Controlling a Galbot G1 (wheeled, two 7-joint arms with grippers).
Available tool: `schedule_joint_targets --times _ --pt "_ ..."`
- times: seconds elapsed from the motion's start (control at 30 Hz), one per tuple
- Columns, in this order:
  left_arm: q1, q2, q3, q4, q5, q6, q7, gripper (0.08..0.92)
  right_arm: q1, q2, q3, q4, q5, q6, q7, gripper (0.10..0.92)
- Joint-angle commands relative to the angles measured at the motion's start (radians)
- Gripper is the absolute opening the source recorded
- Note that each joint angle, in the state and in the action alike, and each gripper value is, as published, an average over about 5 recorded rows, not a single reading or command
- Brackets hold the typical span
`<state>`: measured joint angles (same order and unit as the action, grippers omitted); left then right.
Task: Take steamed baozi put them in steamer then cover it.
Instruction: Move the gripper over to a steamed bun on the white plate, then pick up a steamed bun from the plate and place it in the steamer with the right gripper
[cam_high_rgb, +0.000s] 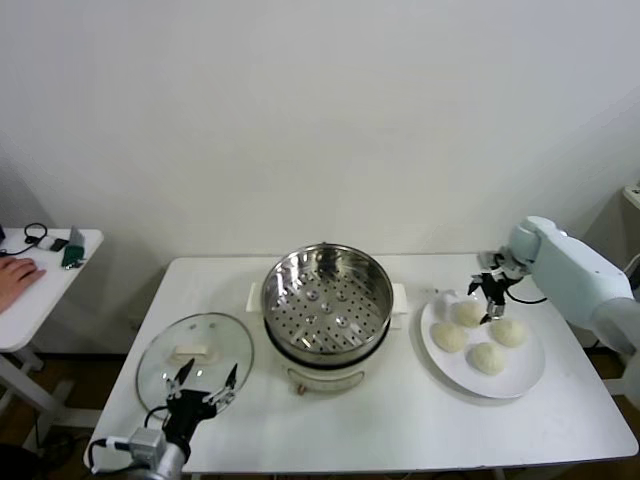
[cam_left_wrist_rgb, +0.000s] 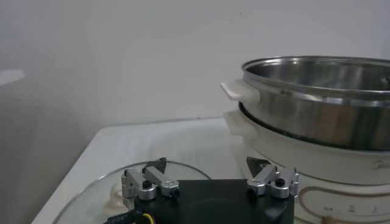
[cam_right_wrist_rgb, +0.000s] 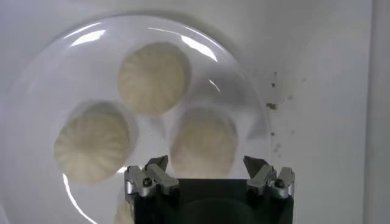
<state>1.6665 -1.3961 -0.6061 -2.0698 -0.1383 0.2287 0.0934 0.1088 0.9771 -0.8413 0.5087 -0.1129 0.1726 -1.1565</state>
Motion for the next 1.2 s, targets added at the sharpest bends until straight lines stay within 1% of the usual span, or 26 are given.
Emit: schedule_joint_targets --times 0.03,0.3,0.53,0.63,0.77,0.93,1.07,1.2 --pt "0.002 0.001 0.0 -0.001 -0.001 -0.001 0.0 0.823 -0.008 0.009 0.019 -0.011 -0.021 0.001 0.007 0.797" --pt "0.002 -0.001 0.0 -0.005 -0.001 -0.002 -0.001 0.823 -0.011 0.012 0.033 -0.013 -0.03 0.002 0.012 0.703" --pt "0.002 -0.005 0.0 -0.007 0.001 -0.002 -0.002 0.823 -0.007 0.007 0.028 0.005 -0.029 0.008 0.008 0.687" --pt "0.004 -0.008 0.0 -0.01 0.002 -0.003 -0.002 0.823 0.016 -0.01 -0.002 0.035 -0.014 0.013 0.0 0.687" --pt "0.009 -0.01 -0.002 -0.015 0.001 -0.006 -0.003 0.823 0.136 -0.058 -0.129 0.156 0.091 0.027 -0.014 0.687" --pt "0.013 -0.007 -0.006 -0.024 0.001 -0.007 -0.004 0.823 0.463 -0.096 -0.44 0.39 0.275 0.069 -0.032 0.687" --pt "0.012 -0.004 -0.011 -0.034 0.0 -0.007 -0.005 0.823 0.705 -0.054 -0.579 0.556 0.376 0.128 -0.039 0.687" --pt "0.008 -0.004 -0.017 -0.038 -0.004 -0.009 -0.007 0.823 0.818 0.027 -0.621 0.698 0.462 0.222 -0.049 0.687"
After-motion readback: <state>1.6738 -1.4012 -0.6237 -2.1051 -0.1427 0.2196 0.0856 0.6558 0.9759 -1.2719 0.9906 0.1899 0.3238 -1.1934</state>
